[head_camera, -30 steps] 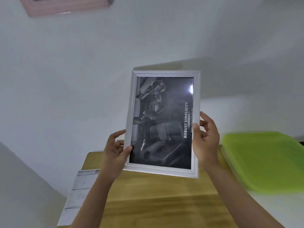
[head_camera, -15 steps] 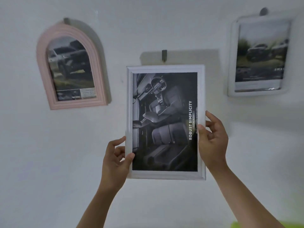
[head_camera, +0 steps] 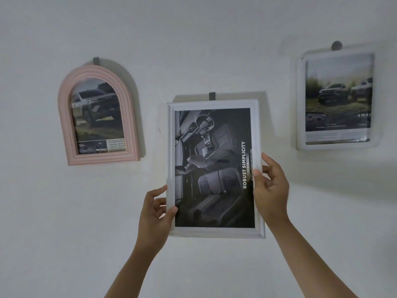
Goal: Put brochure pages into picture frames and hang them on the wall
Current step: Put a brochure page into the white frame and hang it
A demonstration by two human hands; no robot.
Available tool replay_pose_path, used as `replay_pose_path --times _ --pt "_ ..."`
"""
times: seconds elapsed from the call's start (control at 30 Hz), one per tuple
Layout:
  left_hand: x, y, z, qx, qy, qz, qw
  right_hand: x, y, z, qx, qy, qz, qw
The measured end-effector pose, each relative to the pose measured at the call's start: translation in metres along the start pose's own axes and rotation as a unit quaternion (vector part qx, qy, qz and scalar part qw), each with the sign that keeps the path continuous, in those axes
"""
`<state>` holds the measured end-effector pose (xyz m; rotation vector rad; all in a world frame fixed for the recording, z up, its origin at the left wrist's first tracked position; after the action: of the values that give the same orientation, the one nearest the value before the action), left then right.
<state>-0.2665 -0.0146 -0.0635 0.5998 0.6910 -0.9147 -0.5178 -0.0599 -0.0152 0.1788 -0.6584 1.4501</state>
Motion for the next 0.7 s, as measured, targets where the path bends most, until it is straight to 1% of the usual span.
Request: replay_pose_path --times 0.2,0.4,0.57,0.7 --pt "0.010 -0.007 0.008 -0.028 -0.012 0.034 0.999 -0.018 0.000 0.002 0.003 0.019 -0.043 0.999" --pt "0.022 -0.020 0.011 -0.029 -0.037 0.090 0.995 -0.034 0.002 -0.006 -0.029 0.066 -0.130 0.989" --pt "0.025 -0.025 0.007 -0.032 -0.072 0.139 0.987 -0.041 0.002 -0.015 -0.034 0.061 -0.165 0.984" --pt "0.028 -0.027 0.009 -0.034 -0.074 0.171 0.982 -0.043 0.004 -0.017 -0.027 0.059 -0.174 0.983"
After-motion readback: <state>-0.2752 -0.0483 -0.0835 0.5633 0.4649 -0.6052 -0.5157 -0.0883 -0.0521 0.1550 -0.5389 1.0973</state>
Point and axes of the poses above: each hand's wrist, its own z-axis towards the middle knuckle, its own y-axis out of the back of the hand, x = y × z, the point moved 2 cm from there along z, towards the middle knuckle, and after that the axes turned 11 degrees about z, right-handed, at the moved point
